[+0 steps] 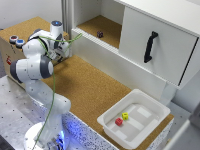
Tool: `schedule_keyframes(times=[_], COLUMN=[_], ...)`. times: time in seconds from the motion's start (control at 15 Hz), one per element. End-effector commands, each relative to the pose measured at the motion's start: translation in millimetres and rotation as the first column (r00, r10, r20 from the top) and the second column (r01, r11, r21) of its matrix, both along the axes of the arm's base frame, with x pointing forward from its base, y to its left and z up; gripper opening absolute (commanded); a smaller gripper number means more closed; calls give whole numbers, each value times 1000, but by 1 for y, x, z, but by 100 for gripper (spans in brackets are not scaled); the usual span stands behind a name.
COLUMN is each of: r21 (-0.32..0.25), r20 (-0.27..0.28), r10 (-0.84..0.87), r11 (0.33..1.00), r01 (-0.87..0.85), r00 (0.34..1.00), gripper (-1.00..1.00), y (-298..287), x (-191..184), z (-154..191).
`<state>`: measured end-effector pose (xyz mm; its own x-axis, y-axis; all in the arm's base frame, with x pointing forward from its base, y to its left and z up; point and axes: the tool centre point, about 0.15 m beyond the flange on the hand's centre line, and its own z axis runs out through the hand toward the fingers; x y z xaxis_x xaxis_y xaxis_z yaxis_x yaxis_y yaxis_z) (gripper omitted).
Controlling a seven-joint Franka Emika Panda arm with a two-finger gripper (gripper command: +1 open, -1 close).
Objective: Go open the drawer
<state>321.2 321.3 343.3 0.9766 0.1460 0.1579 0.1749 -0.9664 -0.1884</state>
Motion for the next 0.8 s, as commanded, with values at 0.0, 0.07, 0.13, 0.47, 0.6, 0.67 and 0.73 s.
schedule_keyframes(times=[0.0, 0.07, 0.13, 0.47, 0.6, 0.67, 0.73], r21=[-3, 16, 35, 65, 77, 75, 97], r20=[-93, -117, -135, -142, -165, -174, -180], r10=[-88, -123, -157, -152, -122, -120, -118], r11=[996, 992, 986, 985, 988, 988, 986], r01=[88, 126, 163, 162, 136, 134, 137], r00=[992, 985, 978, 978, 979, 978, 977], gripper=[100, 100, 100, 100, 100, 100, 100], y=[31, 34, 35, 35, 32, 30, 29], x=[1, 1, 1, 15, 27, 31, 33], z=[7, 6, 6, -5, -11, -15, -18])
